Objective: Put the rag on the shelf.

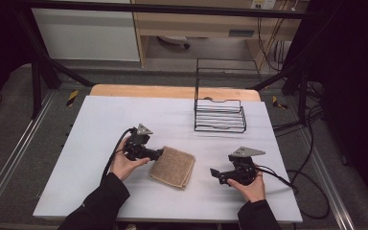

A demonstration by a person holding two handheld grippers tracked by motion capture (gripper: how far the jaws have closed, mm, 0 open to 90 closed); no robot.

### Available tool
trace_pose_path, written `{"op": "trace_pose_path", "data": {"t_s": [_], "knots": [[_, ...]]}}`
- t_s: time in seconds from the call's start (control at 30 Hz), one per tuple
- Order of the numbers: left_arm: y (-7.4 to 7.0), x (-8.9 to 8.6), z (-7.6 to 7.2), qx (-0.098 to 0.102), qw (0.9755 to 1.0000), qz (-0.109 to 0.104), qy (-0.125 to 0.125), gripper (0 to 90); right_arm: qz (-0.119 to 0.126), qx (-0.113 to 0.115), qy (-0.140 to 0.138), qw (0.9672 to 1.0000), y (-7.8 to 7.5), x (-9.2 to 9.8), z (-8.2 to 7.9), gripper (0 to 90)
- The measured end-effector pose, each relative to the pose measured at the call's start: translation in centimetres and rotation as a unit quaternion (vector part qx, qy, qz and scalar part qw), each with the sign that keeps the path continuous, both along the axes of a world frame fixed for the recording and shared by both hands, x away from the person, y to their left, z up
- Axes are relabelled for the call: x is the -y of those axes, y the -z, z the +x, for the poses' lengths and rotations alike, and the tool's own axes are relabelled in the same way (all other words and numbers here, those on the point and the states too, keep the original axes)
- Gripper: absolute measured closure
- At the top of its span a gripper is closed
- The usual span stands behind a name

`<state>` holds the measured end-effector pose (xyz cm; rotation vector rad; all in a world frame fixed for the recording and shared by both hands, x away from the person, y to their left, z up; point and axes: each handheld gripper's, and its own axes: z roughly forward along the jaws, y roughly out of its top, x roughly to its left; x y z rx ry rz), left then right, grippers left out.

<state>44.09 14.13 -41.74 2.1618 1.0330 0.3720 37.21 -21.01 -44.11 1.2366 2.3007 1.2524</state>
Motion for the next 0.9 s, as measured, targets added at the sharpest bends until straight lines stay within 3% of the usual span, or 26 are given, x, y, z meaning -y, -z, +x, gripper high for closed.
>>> {"op": "trace_pose_path", "data": {"t_s": [0.37, 0.7, 0.9], "knots": [[2.1, 1.3, 1.7, -0.034, 0.9992, -0.016, -0.007, 43.2, 0.007, -0.004, 0.0, 1.0, 0.1, -0.2, 0.0, 4.8], [2.4, 1.3, 1.6, -0.071, 0.9968, -0.036, 0.001, 65.1, 0.023, -0.011, 0.007, 0.9996, 0.1, -0.5, 0.1, 4.6], [2.5, 1.7, 1.3, -0.069, 0.997, -0.035, 0.006, 75.2, 0.019, -0.009, 0.01, 0.9997, 0.0, -1.2, 0.4, 2.4]]}}
